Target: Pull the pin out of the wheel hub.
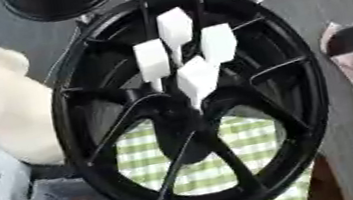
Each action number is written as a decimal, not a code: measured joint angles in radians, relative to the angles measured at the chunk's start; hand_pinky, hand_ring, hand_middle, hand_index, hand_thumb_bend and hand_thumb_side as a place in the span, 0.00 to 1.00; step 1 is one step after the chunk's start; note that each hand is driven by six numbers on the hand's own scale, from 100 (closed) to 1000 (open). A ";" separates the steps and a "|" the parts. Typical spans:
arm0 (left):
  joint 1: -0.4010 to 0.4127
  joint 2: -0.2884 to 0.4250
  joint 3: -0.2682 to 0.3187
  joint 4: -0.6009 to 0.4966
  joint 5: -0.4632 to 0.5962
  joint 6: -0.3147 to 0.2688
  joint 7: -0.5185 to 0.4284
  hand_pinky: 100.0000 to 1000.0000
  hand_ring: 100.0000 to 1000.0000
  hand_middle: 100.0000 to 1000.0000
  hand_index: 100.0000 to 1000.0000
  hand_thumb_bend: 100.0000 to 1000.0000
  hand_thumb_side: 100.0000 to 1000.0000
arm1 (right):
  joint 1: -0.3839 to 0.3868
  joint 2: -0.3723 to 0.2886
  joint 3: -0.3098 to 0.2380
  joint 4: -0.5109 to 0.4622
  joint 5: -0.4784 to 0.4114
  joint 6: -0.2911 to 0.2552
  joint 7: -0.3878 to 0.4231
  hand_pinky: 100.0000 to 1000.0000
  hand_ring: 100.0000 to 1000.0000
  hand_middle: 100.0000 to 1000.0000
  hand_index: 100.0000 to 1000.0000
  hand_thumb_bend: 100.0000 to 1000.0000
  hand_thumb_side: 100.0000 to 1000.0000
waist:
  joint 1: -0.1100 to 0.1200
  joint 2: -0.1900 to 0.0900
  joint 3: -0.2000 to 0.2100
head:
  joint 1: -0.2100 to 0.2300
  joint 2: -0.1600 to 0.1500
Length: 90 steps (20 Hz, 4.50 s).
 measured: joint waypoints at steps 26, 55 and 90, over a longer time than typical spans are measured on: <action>0.004 -0.004 0.000 0.000 0.001 0.001 0.004 0.59 0.58 0.52 0.63 0.55 0.51 | -0.175 0.321 0.131 0.411 0.218 0.007 0.191 0.85 0.74 0.65 0.75 0.59 0.21 | -0.010 -0.016 0.008 | 0.005 0.032; -0.003 -0.005 -0.001 0.000 0.001 -0.003 -0.007 0.59 0.58 0.52 0.63 0.56 0.52 | -0.140 0.344 0.129 0.465 0.308 0.020 0.133 0.79 0.62 0.44 0.58 0.46 0.04 | -0.023 0.004 0.019 | 0.027 0.032; 0.004 -0.005 0.029 0.000 -0.011 -0.003 0.021 0.60 0.58 0.52 0.63 0.55 0.52 | 0.027 0.000 -0.265 0.335 0.014 0.163 -0.086 0.81 0.58 0.38 0.54 0.21 0.00 | 0.061 0.029 -0.086 | 0.080 0.016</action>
